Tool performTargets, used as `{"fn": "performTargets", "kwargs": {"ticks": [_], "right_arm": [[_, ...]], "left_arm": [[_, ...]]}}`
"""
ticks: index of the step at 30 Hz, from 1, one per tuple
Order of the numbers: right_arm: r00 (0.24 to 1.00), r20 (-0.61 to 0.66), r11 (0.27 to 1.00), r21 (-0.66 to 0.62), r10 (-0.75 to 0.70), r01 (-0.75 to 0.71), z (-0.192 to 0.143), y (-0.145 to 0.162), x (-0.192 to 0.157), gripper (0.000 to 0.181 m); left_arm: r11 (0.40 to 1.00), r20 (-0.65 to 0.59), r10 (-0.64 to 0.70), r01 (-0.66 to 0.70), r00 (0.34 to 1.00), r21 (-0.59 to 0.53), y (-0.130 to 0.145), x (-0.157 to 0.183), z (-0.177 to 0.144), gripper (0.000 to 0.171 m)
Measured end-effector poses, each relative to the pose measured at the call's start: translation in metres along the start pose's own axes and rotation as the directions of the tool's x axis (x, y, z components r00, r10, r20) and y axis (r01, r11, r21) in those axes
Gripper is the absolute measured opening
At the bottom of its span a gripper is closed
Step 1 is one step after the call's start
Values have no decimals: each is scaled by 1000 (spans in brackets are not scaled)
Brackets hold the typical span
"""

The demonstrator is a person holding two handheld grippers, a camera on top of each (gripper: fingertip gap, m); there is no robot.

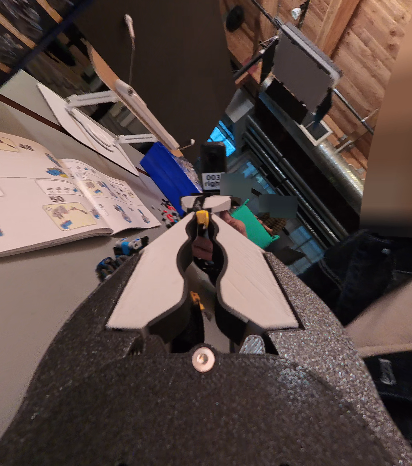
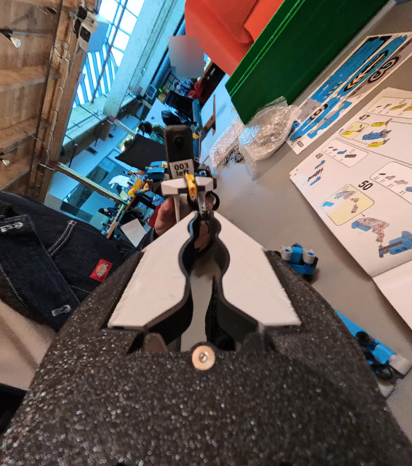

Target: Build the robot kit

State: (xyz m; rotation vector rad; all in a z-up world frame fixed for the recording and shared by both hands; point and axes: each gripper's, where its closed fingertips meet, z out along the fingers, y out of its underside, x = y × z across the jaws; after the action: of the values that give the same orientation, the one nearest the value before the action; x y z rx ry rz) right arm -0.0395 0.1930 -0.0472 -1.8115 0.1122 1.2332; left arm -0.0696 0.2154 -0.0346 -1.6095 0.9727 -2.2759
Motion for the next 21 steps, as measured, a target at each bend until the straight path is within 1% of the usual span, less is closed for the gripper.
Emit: {"fn": "performTargets", "kwargs": {"ticks": [2,3,5,8,11,13,15,18,20,21], "right_arm": [[1000,19,999,38,17,-17,-3,-2,2,6],[1000,21,998,63,18,-19,-5,-4,3,6],[999,33,996,83,24,-27,-7,-4,2,6],[1000,23,997,69,14,-16,-7,3,2,6],[1000,-10,999,49,-2,2,-9,9,7,6],[999,-38,1000,13,-20,21,-9,16,12,7],[999,-43,1000,-5,-20,20,-9,20,14,7],[1000,11,1000,1,15,-15,-6,21,9,6],[1000,20,1000,-9,22,-22,-4,24,9,6],[1000,15,1000,-16,22,-22,-3,26,10,6]], "left_arm": [[999,-62,-48,47,997,-19,4,5,4,7],[998,-71,-54,52,996,-28,6,6,6,7],[998,-55,-22,18,998,-57,11,4,10,7],[991,-16,83,-84,996,-101,17,4,17,7],[963,33,230,-222,973,-155,24,2,23,7],[943,44,293,-282,955,-176,26,1,25,7],[943,35,288,-277,957,-181,28,0,27,7],[962,32,228,-220,973,-163,27,-5,26,7],[952,64,262,-246,963,-181,29,-11,27,7],[946,60,278,-262,959,-191,30,-10,28,7]]}}
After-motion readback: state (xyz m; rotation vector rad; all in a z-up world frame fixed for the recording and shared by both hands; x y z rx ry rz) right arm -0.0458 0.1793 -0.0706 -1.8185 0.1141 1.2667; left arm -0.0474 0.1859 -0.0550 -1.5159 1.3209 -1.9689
